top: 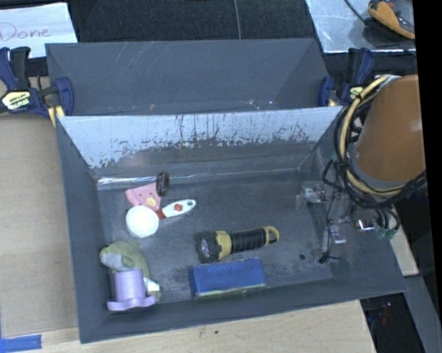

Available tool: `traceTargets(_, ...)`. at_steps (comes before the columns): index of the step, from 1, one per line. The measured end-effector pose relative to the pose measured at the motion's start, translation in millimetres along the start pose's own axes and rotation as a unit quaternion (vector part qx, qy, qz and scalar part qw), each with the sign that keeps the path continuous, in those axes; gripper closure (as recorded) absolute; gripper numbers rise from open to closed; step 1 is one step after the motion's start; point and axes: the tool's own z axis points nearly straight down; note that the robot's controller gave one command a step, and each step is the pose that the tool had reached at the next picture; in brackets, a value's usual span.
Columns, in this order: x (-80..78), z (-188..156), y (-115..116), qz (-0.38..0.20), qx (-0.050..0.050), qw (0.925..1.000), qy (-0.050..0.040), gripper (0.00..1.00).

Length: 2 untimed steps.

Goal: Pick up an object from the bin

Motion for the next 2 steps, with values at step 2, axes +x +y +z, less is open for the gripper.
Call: traceTargets(2,-57.9,137,70,-0.024,0.001,0.9997,-0.0042,0.0)
